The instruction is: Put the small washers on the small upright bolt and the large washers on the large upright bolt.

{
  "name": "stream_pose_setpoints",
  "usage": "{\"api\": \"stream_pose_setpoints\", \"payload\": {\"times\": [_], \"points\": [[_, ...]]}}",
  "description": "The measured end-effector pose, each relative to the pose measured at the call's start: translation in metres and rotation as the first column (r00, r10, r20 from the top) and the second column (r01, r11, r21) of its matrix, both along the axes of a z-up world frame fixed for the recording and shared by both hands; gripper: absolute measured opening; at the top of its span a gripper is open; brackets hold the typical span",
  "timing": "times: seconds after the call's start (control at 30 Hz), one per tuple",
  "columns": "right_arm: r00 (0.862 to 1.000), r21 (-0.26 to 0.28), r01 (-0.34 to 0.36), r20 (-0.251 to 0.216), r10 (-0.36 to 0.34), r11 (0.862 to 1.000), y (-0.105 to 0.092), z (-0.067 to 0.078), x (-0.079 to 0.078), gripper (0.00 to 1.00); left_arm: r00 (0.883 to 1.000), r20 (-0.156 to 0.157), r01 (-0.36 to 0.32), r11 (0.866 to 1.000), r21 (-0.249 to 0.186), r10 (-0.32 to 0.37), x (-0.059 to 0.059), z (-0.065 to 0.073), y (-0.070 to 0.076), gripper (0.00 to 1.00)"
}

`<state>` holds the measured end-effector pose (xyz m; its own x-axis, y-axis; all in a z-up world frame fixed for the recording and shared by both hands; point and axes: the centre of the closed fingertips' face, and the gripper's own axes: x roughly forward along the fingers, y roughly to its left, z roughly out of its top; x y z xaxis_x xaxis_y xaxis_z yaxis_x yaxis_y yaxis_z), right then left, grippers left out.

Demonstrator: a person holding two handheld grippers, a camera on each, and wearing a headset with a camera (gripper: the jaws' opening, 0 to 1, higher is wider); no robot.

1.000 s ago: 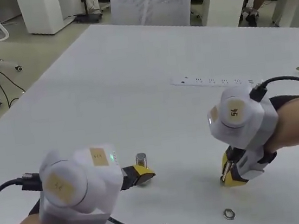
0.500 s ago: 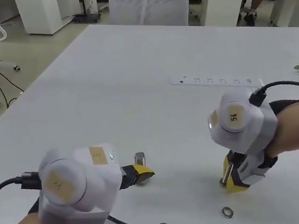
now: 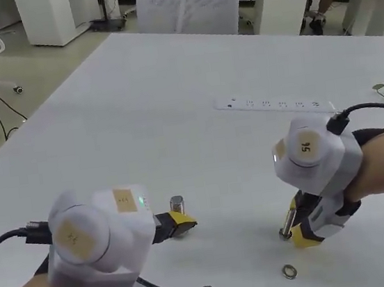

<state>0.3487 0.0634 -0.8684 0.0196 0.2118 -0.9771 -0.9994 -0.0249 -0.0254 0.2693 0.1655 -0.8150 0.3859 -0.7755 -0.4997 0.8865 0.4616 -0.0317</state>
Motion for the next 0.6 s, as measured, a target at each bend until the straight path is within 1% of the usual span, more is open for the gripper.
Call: {"api": "stream_pose_setpoints", "payload": {"times": [0.17, 0.43, 0.6], "points": [[1.000, -0.001, 0.018, -0.006, -0.018, 1.000, -0.007, 0.000, -0.003, 0.22, 1.000, 0.003, 0.004, 1.000, 0.000, -0.004, 0.000, 0.001, -0.001, 0.79], [0.999, 0.000, 0.040, -0.004, -0.040, 0.999, -0.015, 0.002, -0.007, 0.22, 1.000, 0.008, 0.004, 1.000, -0.005, -0.004, 0.000, 0.002, -0.001, 0.79], [0.999, 0.005, 0.052, -0.007, -0.052, 0.999, -0.019, 0.002, -0.012, 0.22, 1.000, 0.011, 0.004, 1.000, -0.006, -0.004, 0.000, 0.003, -0.001, 0.79]]}}
